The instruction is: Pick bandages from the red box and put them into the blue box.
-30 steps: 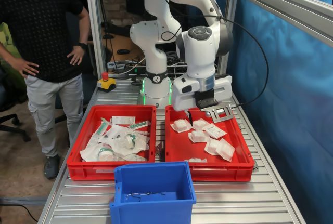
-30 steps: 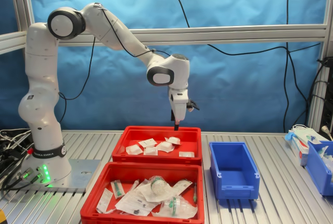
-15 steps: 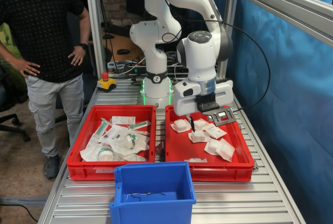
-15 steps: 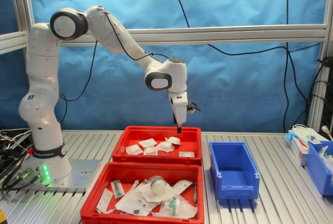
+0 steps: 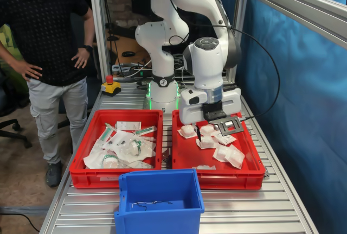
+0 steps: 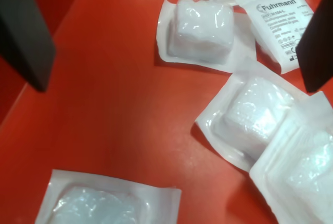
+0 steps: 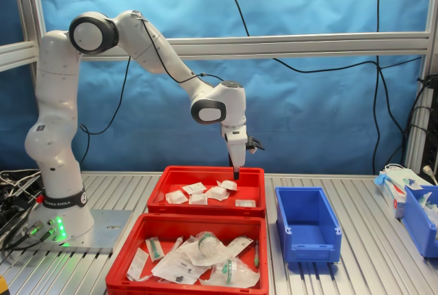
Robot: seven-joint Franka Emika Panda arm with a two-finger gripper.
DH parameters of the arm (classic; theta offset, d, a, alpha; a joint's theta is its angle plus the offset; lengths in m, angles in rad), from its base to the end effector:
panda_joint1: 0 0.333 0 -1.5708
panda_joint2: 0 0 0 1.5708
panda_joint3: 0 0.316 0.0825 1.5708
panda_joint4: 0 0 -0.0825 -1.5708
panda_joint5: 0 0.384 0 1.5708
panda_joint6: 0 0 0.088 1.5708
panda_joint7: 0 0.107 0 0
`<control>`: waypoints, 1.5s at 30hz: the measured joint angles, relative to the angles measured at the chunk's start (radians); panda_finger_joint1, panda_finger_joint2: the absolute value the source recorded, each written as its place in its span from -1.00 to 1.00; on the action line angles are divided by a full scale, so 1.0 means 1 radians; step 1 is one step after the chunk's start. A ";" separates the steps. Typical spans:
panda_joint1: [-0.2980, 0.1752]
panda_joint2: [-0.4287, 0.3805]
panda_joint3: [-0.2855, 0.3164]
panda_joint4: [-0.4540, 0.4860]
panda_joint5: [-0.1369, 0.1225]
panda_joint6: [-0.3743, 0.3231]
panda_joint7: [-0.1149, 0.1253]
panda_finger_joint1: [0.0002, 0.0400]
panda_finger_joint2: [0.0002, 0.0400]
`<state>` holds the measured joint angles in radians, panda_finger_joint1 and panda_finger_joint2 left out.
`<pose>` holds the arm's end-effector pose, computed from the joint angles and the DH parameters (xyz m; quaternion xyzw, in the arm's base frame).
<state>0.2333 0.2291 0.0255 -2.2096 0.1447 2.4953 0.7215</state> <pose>0.5388 0.1417 0.2805 -0.9572 0.2839 -0.0022 0.0556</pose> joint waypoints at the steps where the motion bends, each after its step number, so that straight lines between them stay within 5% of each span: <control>1: 0.000 0.000 -0.003 -0.001 0.000 0.001 0.000 1.00 1.00; 34: 0.000 0.003 -0.095 -0.047 0.000 0.021 0.000 1.00 1.00; 45: 0.000 0.038 -0.129 -0.048 0.000 0.080 0.000 1.00 1.00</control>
<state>0.2335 0.2667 -0.1038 -2.2573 0.1447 2.5756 0.7215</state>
